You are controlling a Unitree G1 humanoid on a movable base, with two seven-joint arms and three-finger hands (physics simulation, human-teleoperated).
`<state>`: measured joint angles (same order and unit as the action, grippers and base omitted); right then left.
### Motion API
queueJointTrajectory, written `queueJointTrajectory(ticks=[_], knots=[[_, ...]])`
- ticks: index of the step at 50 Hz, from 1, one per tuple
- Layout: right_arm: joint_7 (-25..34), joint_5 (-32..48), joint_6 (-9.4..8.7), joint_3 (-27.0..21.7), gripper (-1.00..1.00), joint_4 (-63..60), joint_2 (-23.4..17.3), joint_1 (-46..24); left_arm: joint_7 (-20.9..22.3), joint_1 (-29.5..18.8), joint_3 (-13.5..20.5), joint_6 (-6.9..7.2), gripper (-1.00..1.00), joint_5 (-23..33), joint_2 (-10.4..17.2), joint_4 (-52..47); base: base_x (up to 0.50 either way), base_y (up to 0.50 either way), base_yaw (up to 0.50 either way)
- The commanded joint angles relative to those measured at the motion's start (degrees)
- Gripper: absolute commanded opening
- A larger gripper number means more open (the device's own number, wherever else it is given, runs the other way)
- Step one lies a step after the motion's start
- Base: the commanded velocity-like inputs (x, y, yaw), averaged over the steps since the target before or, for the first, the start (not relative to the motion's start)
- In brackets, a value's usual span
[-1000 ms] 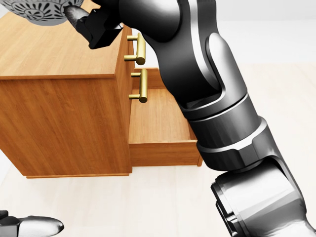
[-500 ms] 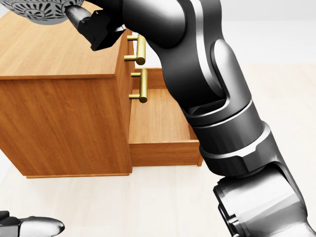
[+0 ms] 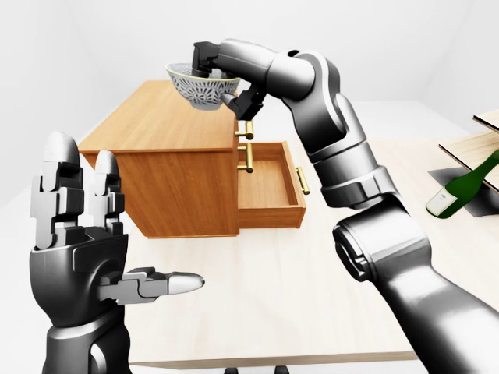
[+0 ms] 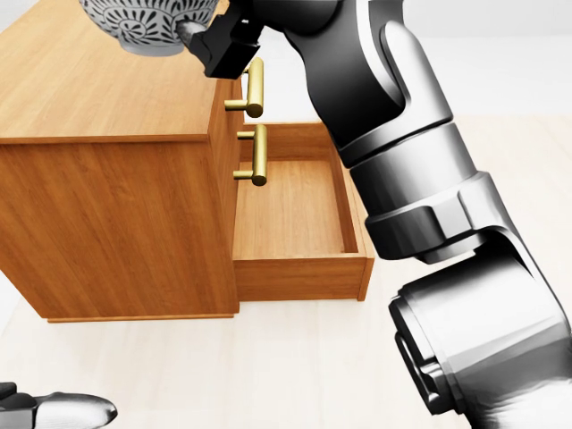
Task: Put the bowl on top of the cabinet.
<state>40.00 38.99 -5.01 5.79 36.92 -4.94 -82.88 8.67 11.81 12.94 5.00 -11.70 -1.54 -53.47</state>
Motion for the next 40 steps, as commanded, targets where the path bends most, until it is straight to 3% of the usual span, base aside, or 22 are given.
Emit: queueJointTrajectory(ticks=[1, 40], knots=[[0.00, 2.58, 0.01, -2.56, -1.00, 15.86, 0.31, -4.76, 0.08, 0.22, -0.11, 0.00, 1.00, 0.03, -0.09, -0.08, 0.00, 0.00, 0.00], [0.00, 2.23, 0.01, -1.18, -1.00, 23.28, 7.09, -9.25, -0.26, -0.97, 1.04, 0.00, 1.00, -0.93, 0.31, -0.08, 0.00, 0.00, 0.00]])
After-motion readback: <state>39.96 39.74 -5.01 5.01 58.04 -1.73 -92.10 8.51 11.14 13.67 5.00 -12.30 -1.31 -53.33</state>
